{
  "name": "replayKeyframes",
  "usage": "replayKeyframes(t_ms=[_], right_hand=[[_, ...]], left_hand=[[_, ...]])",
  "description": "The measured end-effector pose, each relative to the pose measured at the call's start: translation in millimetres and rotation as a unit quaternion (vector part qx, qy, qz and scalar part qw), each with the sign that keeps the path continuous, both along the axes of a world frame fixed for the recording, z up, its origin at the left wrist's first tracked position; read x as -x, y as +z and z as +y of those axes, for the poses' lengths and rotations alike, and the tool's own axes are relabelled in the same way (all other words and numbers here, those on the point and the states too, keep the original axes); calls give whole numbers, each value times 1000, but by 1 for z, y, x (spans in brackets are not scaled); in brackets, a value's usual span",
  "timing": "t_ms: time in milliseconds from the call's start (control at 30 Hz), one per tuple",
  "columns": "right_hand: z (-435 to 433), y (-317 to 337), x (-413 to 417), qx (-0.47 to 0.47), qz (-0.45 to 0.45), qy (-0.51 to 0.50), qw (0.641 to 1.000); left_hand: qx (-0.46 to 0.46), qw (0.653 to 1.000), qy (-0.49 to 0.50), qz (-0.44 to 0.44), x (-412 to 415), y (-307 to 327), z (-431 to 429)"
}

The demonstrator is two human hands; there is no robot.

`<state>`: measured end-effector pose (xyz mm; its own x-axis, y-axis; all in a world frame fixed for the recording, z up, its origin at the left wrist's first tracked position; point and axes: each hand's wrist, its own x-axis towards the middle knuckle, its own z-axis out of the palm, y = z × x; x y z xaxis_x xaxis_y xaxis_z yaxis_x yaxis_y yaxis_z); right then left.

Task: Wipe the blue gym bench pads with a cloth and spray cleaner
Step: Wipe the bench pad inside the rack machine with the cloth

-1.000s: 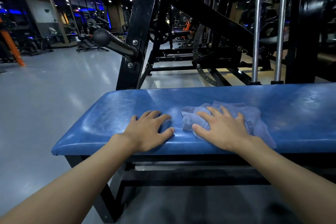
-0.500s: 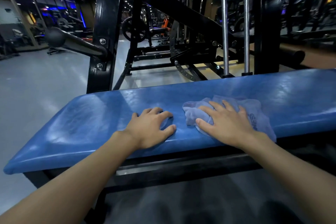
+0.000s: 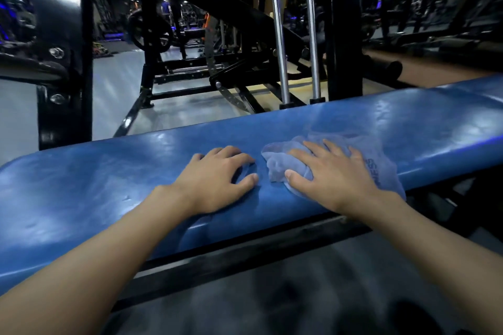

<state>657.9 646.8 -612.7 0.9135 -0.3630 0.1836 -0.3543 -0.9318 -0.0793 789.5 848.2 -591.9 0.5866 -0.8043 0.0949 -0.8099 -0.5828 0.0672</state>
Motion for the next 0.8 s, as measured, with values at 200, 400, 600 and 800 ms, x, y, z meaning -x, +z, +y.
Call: replayKeyframes(t_ms=[200,400,600,800], right_hand=[[-49,0,19,3,5,-24,1000],[-113,2,51,11,-6,-57,998],[-177,-2,73,17,-33,-104,994],[-224,-9,92,35,-59,-143,987]], left_hand=[[-21,1000,-17,14,20,-1,-49],[-24,999,-15,22,45,-5,-92],[-30,999,-22,29,60,-1,-137],[-19,996,-87,14,80,3,-219]])
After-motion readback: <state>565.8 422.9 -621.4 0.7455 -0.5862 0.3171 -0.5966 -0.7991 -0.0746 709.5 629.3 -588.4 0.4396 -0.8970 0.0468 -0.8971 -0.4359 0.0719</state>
